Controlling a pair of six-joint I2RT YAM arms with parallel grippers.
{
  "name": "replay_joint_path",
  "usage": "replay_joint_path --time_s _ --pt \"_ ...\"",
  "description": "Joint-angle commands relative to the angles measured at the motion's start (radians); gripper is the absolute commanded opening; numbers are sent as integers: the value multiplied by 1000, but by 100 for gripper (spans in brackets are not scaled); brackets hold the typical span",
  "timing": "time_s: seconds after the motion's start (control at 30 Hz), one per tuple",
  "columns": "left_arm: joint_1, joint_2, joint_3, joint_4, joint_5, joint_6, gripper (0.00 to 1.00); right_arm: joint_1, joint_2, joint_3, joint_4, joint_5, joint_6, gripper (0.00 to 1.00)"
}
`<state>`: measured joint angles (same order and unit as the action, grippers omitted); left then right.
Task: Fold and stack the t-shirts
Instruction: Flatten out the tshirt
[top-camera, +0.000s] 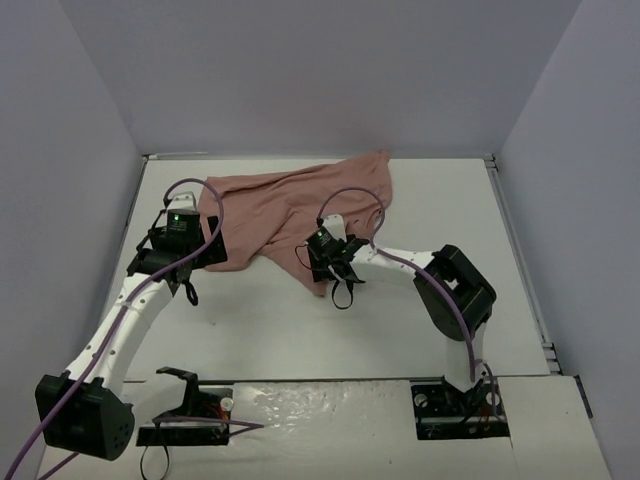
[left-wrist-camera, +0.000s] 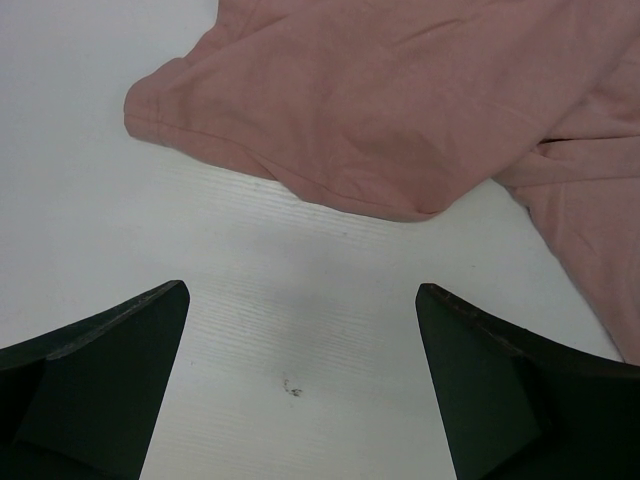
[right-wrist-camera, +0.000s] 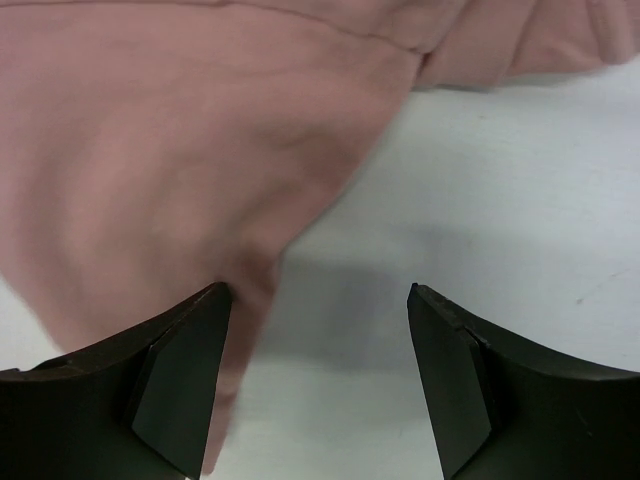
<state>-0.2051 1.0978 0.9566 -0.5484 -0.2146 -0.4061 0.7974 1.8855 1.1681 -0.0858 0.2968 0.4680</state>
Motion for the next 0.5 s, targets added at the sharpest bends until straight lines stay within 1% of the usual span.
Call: replay_joint_path --time_s 0.0,0.13,0.27,0.4,0.47 --pt "10 -37 -2 35 -21 -17 97 -39 12 52 -7 199 -21 69" --pt "12 -35 -11 41 -11 -25 97 -124 19 46 -20 189 -42 69" --pt "12 -27 -24 56 4 -42 97 -245 -1 39 -23 171 -76 69" --pt "18 -2 -41 84 18 -59 97 -317 -34 46 -26 117 -127 68" --pt "27 15 -41 88 15 -72 97 -324 -62 42 -28 75 -131 68"
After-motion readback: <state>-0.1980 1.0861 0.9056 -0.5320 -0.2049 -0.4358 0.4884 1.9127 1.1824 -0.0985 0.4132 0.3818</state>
